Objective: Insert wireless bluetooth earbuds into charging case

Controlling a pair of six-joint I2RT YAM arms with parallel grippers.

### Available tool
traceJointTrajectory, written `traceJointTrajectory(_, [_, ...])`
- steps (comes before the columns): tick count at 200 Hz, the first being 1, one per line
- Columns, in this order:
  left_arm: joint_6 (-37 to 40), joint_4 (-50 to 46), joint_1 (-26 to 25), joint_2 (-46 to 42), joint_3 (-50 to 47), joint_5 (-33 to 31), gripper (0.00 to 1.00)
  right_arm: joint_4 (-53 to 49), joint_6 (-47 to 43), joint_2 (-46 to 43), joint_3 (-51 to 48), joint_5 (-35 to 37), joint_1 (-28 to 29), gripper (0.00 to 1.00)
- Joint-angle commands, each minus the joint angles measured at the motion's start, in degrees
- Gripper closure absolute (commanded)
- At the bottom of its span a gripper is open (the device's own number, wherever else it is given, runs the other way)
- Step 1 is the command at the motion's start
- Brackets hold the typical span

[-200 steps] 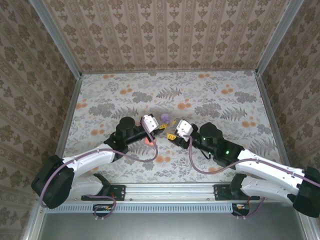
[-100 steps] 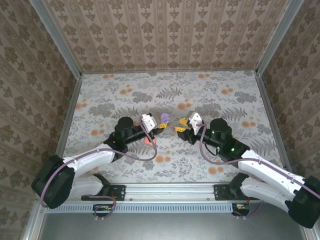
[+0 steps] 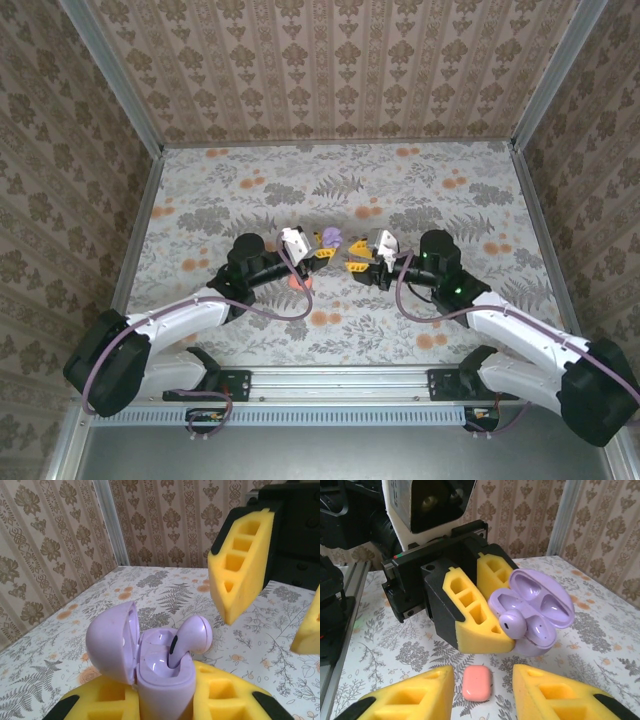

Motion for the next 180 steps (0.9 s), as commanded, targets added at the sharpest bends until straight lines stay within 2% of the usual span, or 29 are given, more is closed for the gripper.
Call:
traceJointTrajectory(1, [-1.3,2.7,0.3,0.1,-0.8,1.6,0.85,5.0,-1.2,1.5,0.3,-1.8,-0.2,0.64])
traceJointTrajectory(69, [-1.1,2.6,0.3,0.0,-0.8,1.5,0.85,9.9,0.1,3.7,0.1,0.5,-0.2,0.70])
traceJointTrajectory(180, [-0.9,2.5,0.3,0.1,-0.5,1.0,0.85,10.4,0.5,5.8,0.9,0.8,-0.2,0.78])
